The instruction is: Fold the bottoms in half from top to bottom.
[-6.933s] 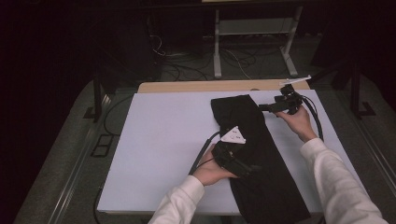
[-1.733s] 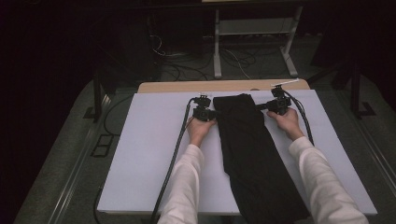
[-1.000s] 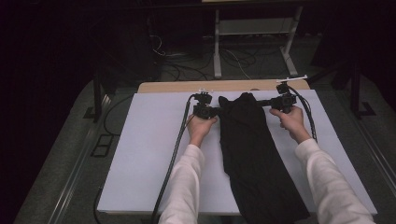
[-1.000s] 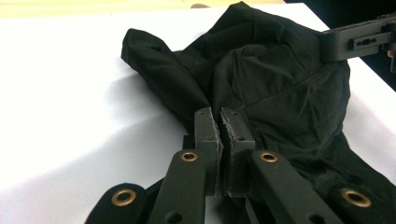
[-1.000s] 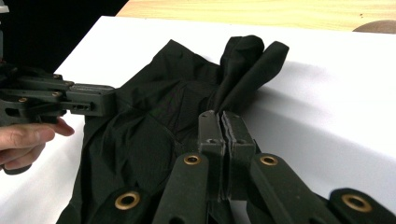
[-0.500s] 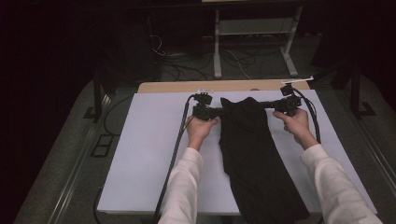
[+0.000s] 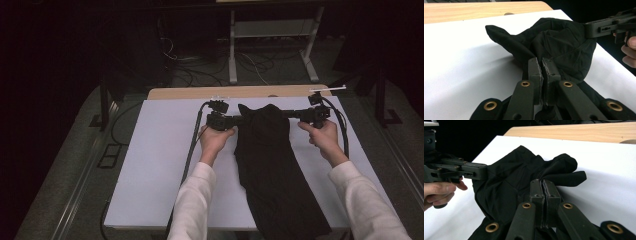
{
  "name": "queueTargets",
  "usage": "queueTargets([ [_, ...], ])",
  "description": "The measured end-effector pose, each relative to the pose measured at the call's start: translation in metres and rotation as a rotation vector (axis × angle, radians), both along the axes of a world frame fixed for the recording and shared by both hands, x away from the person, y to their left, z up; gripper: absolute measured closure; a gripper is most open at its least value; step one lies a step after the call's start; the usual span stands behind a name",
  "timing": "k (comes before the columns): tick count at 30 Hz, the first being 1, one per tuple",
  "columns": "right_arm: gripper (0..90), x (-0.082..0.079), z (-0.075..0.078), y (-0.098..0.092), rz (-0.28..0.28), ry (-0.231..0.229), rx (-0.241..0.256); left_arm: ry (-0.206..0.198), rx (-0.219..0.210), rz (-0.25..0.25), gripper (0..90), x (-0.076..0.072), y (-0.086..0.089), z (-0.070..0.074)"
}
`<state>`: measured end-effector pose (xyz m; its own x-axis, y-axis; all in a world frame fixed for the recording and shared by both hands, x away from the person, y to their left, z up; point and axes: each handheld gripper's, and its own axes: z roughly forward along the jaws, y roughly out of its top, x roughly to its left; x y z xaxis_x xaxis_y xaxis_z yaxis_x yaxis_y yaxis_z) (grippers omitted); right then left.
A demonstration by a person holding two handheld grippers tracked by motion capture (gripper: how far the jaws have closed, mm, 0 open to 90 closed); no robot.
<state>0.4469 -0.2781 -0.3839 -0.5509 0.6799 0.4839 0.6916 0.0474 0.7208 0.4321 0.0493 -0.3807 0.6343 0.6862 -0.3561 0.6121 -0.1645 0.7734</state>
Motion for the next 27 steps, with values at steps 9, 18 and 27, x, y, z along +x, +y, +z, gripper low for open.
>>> queueTargets([
  [9,86.3,-0.021,-0.002,-0.015,-0.025,-0.006,0.082,-0.023,-0.017,-0.04,85.4,-0.024,-0.001,0.011],
  [18,86.3,-0.039,0.0,-0.026,-0.026,-0.016,0.109,-0.042,-0.026,-0.08,85.4,-0.041,-0.003,0.017],
  [27,86.2,-0.053,0.003,-0.03,-0.016,-0.02,0.098,-0.052,-0.032,-0.103,85.4,-0.055,-0.005,0.021],
])
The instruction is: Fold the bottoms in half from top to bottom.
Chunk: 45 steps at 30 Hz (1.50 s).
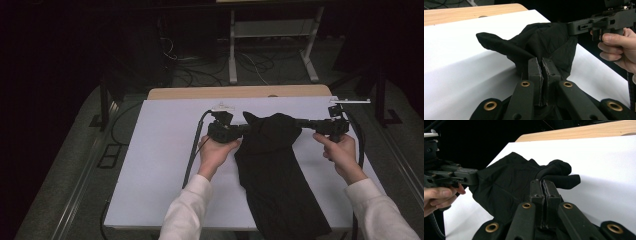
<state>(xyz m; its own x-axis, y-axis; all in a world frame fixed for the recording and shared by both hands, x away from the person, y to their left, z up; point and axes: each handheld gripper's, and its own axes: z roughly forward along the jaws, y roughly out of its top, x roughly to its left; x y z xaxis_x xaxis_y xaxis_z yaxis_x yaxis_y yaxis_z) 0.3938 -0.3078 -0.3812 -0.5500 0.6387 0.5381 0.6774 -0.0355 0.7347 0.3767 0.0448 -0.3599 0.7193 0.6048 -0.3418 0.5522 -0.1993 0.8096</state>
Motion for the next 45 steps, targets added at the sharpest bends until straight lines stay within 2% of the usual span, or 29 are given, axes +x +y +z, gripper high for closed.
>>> queueTargets([
  [13,86.2,-0.016,-0.001,-0.003,0.018,-0.003,-0.032,-0.005,-0.005,-0.031,85.4,-0.014,-0.001,-0.002],
  [24,86.2,-0.025,-0.001,-0.004,0.031,-0.011,-0.055,0.004,-0.029,-0.037,85.3,-0.025,-0.001,-0.008],
  [32,86.1,-0.035,-0.001,-0.005,0.047,-0.015,-0.072,0.006,-0.038,-0.063,85.3,-0.036,-0.003,-0.01],
  [45,86.1,-0.053,-0.003,-0.003,0.08,-0.01,-0.108,0.001,-0.067,-0.079,85.3,-0.059,-0.003,-0.024],
])
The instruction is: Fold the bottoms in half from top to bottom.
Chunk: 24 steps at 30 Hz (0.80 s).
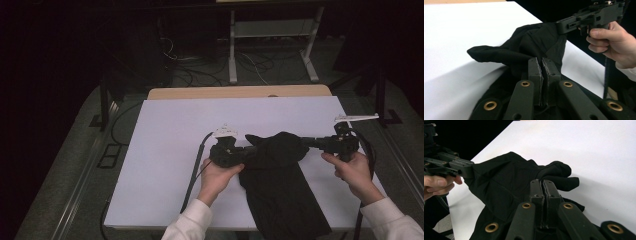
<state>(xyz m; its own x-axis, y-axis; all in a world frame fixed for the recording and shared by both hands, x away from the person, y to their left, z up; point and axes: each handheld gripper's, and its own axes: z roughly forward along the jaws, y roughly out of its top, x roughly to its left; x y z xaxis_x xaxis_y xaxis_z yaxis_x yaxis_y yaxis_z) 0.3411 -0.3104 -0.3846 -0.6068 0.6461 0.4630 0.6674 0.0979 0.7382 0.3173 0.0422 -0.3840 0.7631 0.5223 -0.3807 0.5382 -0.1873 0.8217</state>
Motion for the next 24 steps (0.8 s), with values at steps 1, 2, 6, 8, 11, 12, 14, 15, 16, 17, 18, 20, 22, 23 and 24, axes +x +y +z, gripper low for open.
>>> queueTargets([
  [1,86.1,-0.001,0.0,0.0,0.004,0.0,-0.005,0.002,-0.006,-0.003,85.3,-0.002,0.0,-0.002],
  [2,86.1,-0.003,-0.001,0.001,0.008,0.004,-0.009,0.003,-0.009,-0.005,85.3,-0.004,0.0,-0.003],
  [6,86.0,-0.008,-0.004,0.001,0.021,0.019,-0.018,0.017,-0.012,-0.017,85.3,-0.011,0.001,-0.009],
  [8,86.0,-0.011,-0.006,0.001,0.024,0.022,-0.024,0.021,-0.007,-0.013,85.3,-0.013,0.001,-0.013],
  [11,86.0,-0.014,-0.009,0.0,0.028,0.027,-0.026,0.031,-0.008,-0.009,85.3,-0.017,0.002,-0.019],
  [12,86.0,-0.015,-0.011,0.0,0.029,0.031,-0.028,0.036,-0.011,-0.009,85.3,-0.018,0.002,-0.021],
  [14,85.9,-0.017,-0.013,0.0,0.03,0.035,-0.027,0.041,-0.013,-0.017,85.3,-0.021,0.003,-0.024],
  [15,85.9,-0.018,-0.014,0.0,0.034,0.039,-0.031,0.041,-0.015,-0.017,85.3,-0.023,0.002,-0.025],
  [16,85.9,-0.019,-0.016,0.0,0.036,0.04,-0.035,0.042,-0.014,-0.021,85.3,-0.024,0.002,-0.026],
  [17,85.9,-0.02,-0.017,-0.001,0.037,0.042,-0.035,0.045,-0.015,-0.021,85.3,-0.026,0.002,-0.027],
  [18,85.9,-0.021,-0.018,-0.001,0.037,0.046,-0.039,0.047,-0.017,-0.022,85.3,-0.027,0.002,-0.028],
  [20,85.9,-0.023,-0.02,-0.002,0.037,0.051,-0.039,0.05,-0.016,-0.027,85.3,-0.029,0.001,-0.03],
  [22,85.9,-0.025,-0.022,-0.003,0.038,0.058,-0.044,0.051,-0.008,-0.03,85.2,-0.032,0.001,-0.032],
  [23,85.9,-0.025,-0.023,-0.003,0.041,0.06,-0.045,0.055,-0.007,-0.031,85.2,-0.033,0.001,-0.034],
  [24,85.9,-0.026,-0.024,-0.004,0.045,0.065,-0.05,0.057,-0.004,-0.034,85.2,-0.034,0.002,-0.035],
])
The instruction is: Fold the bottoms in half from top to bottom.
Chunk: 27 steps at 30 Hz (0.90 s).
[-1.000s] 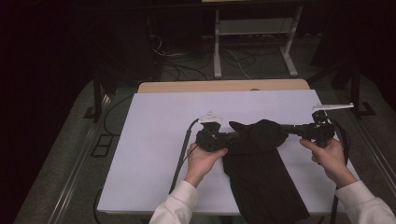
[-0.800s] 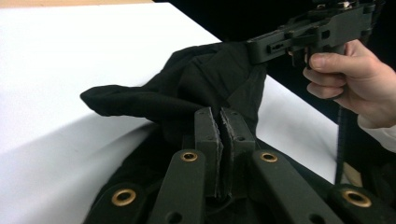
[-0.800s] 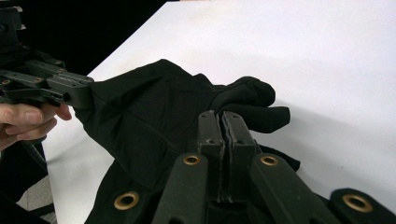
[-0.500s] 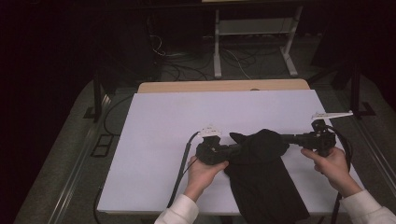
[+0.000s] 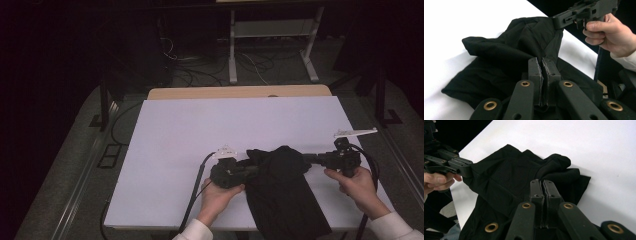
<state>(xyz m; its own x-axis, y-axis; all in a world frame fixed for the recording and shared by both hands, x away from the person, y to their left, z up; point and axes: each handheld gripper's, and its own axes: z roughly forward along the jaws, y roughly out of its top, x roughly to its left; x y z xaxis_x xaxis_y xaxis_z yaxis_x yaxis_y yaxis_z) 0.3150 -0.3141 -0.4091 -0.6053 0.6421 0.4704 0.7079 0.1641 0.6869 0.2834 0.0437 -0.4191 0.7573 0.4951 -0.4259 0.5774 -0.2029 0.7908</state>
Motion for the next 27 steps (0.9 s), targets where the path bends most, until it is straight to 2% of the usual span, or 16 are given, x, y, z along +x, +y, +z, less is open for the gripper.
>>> queueTargets([
  [7,85.5,-0.003,-0.01,0.0,0.01,0.026,-0.018,0.03,0.006,0.0,85.2,-0.005,-0.001,-0.014],
  [15,85.3,-0.006,-0.02,-0.001,0.022,0.068,-0.043,0.048,0.012,-0.002,85.2,-0.01,0.0,-0.021],
  [27,83.8,-0.009,-0.027,-0.002,0.037,0.097,-0.073,0.089,0.006,-0.016,85.0,-0.013,0.003,-0.032],
])
